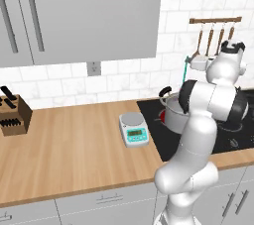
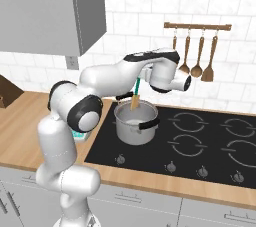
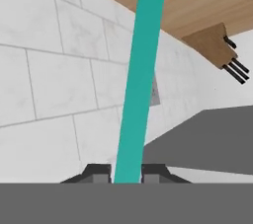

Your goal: Put the sweet potato and carrot in the pot. Retrieve the spatula and lightly stir the vegetables in the pot.

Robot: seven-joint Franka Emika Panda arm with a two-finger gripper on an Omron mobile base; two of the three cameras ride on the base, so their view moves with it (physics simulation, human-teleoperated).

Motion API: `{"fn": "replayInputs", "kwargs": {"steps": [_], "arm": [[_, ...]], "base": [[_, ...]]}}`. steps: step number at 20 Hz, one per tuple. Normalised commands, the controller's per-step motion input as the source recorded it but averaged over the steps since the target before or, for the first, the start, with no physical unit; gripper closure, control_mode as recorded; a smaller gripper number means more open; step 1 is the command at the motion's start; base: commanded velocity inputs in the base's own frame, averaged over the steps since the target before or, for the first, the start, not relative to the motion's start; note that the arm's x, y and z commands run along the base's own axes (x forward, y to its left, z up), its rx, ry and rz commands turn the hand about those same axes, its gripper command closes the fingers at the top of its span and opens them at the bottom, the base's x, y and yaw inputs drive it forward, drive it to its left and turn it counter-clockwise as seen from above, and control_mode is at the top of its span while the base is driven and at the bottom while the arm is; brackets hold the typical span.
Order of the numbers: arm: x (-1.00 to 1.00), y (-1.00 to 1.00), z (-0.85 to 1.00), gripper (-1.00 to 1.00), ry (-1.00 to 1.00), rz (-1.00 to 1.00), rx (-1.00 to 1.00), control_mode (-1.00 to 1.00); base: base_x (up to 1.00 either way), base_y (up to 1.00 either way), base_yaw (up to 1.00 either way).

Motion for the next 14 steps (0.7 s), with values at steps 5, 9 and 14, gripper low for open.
{"fn": "replayInputs", "kwargs": {"steps": [5,9,14], "arm": [[0.05,-0.12,-0.49,1.00,0.00,0.00,0.03,-1.00],[0.09,-0.16,-0.61,1.00,0.00,0.01,0.02,-1.00],[0.00,-0.11,-0.65,1.00,0.00,0.02,0.02,-1.00]], "base": [[0.00,0.00,0.00],[0.00,0.00,0.00],[0.00,0.00,0.00]]}}
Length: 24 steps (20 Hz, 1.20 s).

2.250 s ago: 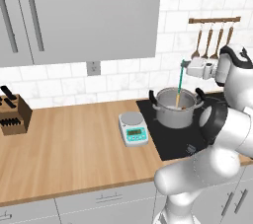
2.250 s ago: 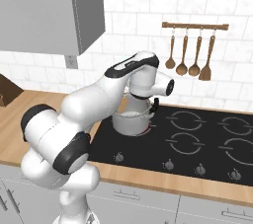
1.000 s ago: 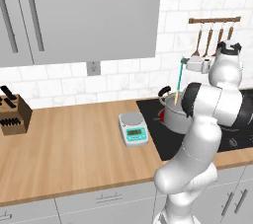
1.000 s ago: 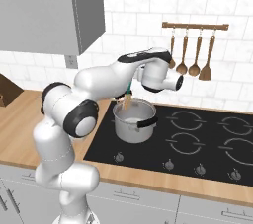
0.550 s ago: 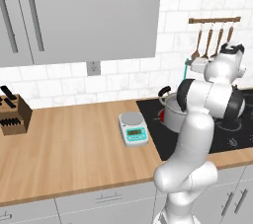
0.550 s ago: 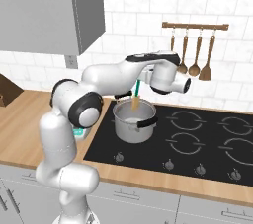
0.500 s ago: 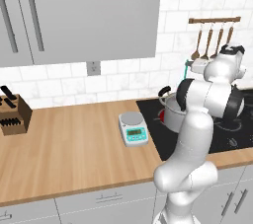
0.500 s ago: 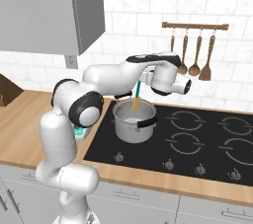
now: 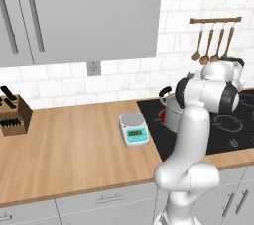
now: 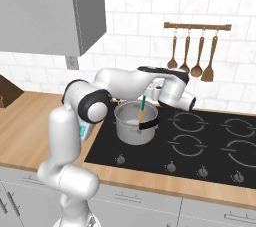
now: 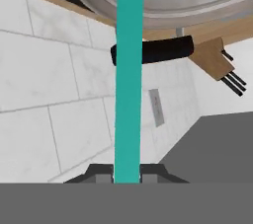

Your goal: Put the sweet potato and carrot in the pot. Retrieve the spatula and lightly stir the vegetables in the pot.

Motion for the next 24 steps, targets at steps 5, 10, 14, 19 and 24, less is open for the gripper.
{"fn": "replayInputs", "kwargs": {"steps": [5,10,14,19,24], "arm": [[0.00,0.00,-0.62,1.00,0.00,0.03,0.02,-1.00],[0.15,0.00,-0.48,1.00,0.00,0.03,0.00,-1.00],[0.20,0.00,-0.22,1.00,-0.05,0.05,0.00,-1.00],[0.09,0.01,0.00,1.00,-0.16,0.06,0.00,-1.00],[0.10,0.00,0.03,1.00,-0.24,0.06,0.00,-1.00]], "base": [[0.00,0.00,0.00],[0.00,0.00,0.00],[0.00,0.00,0.00],[0.00,0.00,0.00],[0.00,0.00,0.00]]}}
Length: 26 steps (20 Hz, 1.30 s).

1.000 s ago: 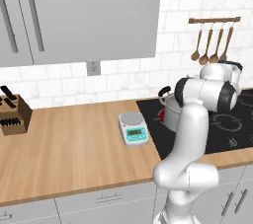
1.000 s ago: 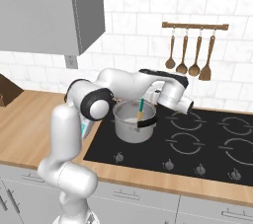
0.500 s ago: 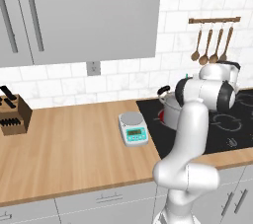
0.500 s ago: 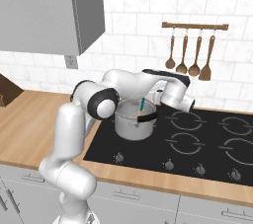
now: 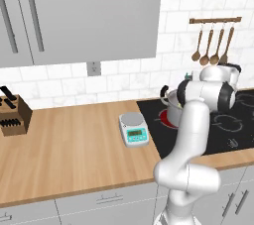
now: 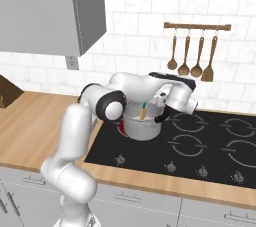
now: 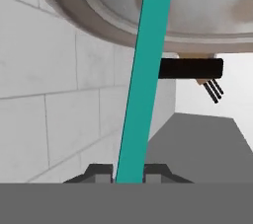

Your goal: Put the sweet potato and carrot in the pot. Retrieve the spatula and lightly stir the vegetables in the pot.

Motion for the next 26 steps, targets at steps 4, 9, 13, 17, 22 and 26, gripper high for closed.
{"fn": "replayInputs", "kwargs": {"steps": [4,9,13,17,22,26], "arm": [[0.01,0.00,0.00,1.00,-0.15,0.04,0.00,-1.00],[-0.49,0.01,0.13,1.00,-0.08,0.01,0.00,-1.00],[-0.43,0.00,0.72,1.00,-0.09,-0.01,-0.01,-1.00],[-0.10,0.10,0.58,1.00,-0.06,-0.04,-0.06,-1.00],[-0.03,0.00,-0.12,1.00,0.00,-0.07,-0.18,-1.00],[-0.10,0.00,-0.55,1.00,0.01,-0.07,-0.17,-1.00]], "base": [[0.00,0.00,0.00],[0.00,0.00,0.00],[0.00,0.00,0.00],[0.00,0.00,0.00],[0.00,0.00,0.00],[0.00,0.00,0.00]]}}
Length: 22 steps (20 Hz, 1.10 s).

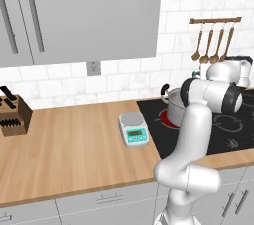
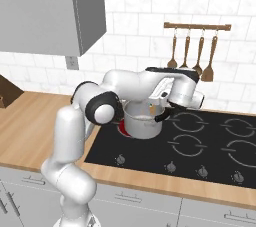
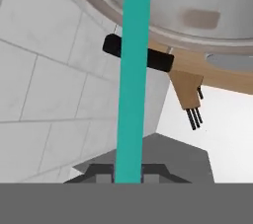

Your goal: Put the sweet potato and carrot in the pot. Retrieve the spatula and lightly stir the vegetables in the pot.

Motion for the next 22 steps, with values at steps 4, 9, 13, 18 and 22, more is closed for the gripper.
{"fn": "replayInputs", "kwargs": {"steps": [4,9,13,18,22], "arm": [[-0.21,0.00,-0.63,1.00,0.08,-0.02,-0.06,-1.00],[-0.10,0.03,-0.63,1.00,0.10,0.00,0.00,-1.00],[0.00,0.19,-0.43,1.00,0.12,0.05,0.14,-1.00],[0.00,0.35,-0.09,1.00,0.23,0.05,0.29,-1.00],[0.00,0.33,0.03,1.00,0.22,0.00,0.35,-1.00]], "base": [[0.00,0.00,0.00],[0.00,0.00,0.00],[0.00,0.00,0.00],[0.00,0.00,0.00],[0.00,0.00,0.00]]}}
